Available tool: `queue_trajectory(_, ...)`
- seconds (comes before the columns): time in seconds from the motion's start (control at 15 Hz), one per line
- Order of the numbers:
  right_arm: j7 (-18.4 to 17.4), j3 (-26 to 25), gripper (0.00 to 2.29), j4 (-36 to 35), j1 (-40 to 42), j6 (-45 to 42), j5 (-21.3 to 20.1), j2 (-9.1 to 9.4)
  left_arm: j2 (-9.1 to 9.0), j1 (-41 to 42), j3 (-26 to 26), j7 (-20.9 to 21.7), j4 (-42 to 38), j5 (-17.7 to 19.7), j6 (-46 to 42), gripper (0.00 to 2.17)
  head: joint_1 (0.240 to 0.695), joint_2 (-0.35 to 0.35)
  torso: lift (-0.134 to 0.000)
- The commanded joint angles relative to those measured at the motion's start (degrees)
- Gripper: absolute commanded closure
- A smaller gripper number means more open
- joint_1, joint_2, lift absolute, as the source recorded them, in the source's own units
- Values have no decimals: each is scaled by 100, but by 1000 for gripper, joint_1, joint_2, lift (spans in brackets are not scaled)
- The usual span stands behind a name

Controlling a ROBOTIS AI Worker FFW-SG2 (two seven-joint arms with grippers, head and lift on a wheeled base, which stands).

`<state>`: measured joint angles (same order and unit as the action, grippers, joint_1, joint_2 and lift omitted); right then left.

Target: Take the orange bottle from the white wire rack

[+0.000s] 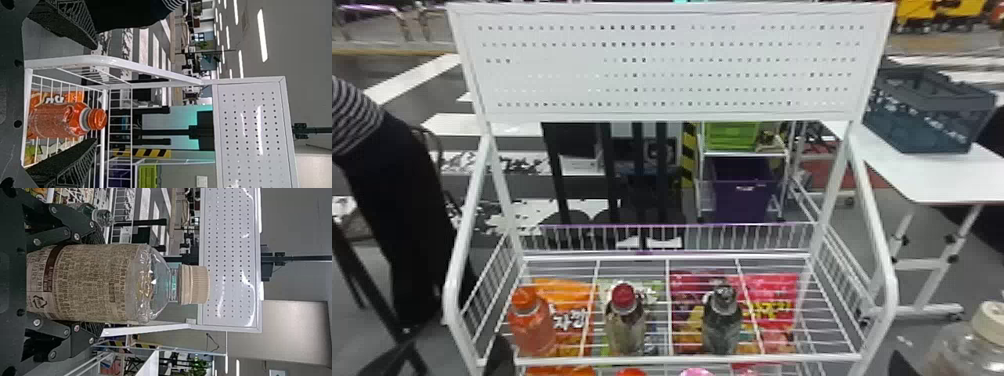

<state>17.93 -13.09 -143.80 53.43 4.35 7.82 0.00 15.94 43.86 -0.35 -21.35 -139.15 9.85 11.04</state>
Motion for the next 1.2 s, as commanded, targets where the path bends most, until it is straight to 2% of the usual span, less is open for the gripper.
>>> queue_trajectory(0.0,0,-9,1102,1,0,0,0,5,-3,0,0,0,-16,0,0,43,499,0,0)
queue_trajectory(0.73,0,0,1102,1,53,-53,0,5,-30,8,-97,0,169,-9,-88,43,499,0,0)
queue_trajectory(1.0,9,9,1099,27,44,-70,0,5,-38,-308,-774,-18,1558,-176,-1512,49,499,0,0)
queue_trajectory(1.13,0,0,1102,62,35,-70,0,5,-47,-572,-1107,-53,2261,-317,-1934,83,499,0,0)
